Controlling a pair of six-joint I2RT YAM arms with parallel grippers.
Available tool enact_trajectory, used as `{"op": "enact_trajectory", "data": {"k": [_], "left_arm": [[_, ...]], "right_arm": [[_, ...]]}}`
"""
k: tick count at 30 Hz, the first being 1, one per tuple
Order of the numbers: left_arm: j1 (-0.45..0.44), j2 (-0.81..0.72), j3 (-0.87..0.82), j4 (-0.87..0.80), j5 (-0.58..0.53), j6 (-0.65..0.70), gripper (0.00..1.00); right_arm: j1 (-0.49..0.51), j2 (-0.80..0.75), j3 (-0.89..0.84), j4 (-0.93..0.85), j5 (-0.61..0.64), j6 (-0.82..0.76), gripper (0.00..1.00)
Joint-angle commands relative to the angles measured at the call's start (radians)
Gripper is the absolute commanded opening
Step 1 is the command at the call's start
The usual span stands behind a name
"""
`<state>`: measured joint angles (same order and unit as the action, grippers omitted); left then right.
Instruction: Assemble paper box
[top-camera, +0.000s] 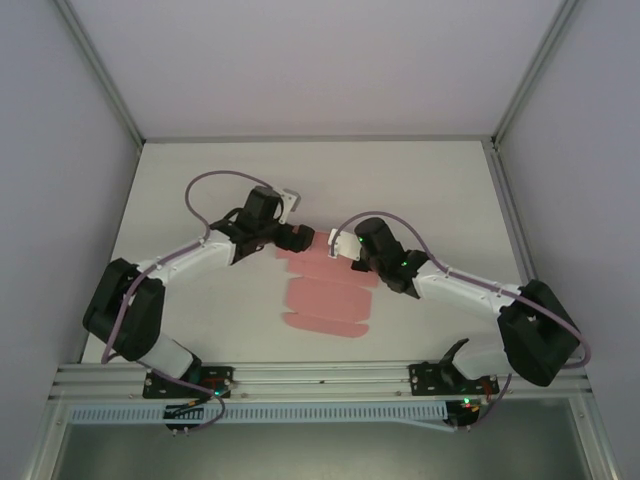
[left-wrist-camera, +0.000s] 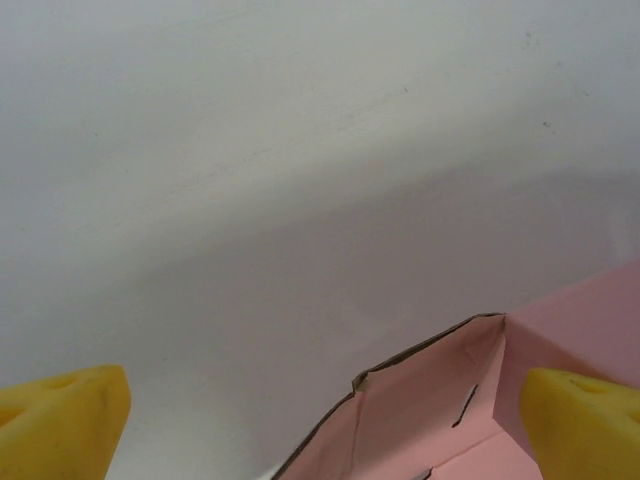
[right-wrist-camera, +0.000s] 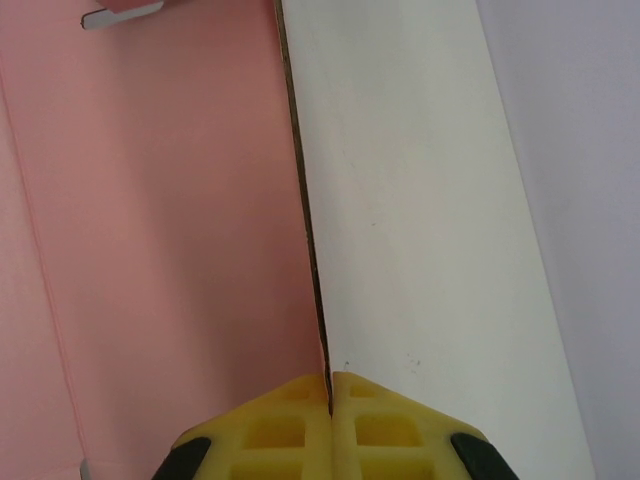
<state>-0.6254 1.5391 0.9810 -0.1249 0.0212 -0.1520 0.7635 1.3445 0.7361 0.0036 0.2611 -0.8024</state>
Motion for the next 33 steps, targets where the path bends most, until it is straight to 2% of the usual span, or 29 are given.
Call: {"op": "enact_trajectory", "data": {"k": [1, 3, 6, 9, 13, 20, 23, 27, 33], "left_arm": [[-0.058, 0.027, 0.031, 0.056, -0.106, 0.028, 1.00], [-0.093, 0.028, 0.030, 0.090, -0.169, 0.005, 1.00], [-0.126, 0.007, 0.010, 0.156, -0.203, -0.062, 1.00], [-0.126, -0.027, -0.011, 0.171, -0.248, -0.139, 1.00], [-0.111, -0.111, -0.068, 0.128, -0.311, -0.165, 1.00], [-0.010, -0.390, -0.263, 0.044, -0.261, -0.243, 1.00], [0.049, -0.448, -0.312, -0.019, -0.248, -0.287, 1.00], [0.145, -0.433, -0.366, -0.034, -0.177, -0.334, 1.00], [0.156, -0.344, -0.417, 0.135, -0.020, -0.283, 1.00]], "right_arm": [[0.005, -0.044, 0.014, 0.029, -0.079, 0.048, 0.00], [0.005, -0.055, 0.009, 0.032, -0.111, 0.063, 0.00], [0.004, -0.064, -0.002, 0.050, -0.114, 0.072, 0.00], [0.004, -0.067, -0.019, 0.068, -0.073, 0.074, 0.00], [0.003, -0.077, -0.027, 0.047, -0.030, 0.071, 0.00], [-0.036, -0.122, -0.059, 0.042, -0.042, 0.097, 0.00], [-0.048, -0.137, -0.075, 0.051, -0.046, 0.103, 0.00], [-0.053, -0.146, -0.086, 0.072, -0.045, 0.108, 0.00], [-0.062, -0.145, -0.080, 0.075, -0.060, 0.111, 0.00]]}}
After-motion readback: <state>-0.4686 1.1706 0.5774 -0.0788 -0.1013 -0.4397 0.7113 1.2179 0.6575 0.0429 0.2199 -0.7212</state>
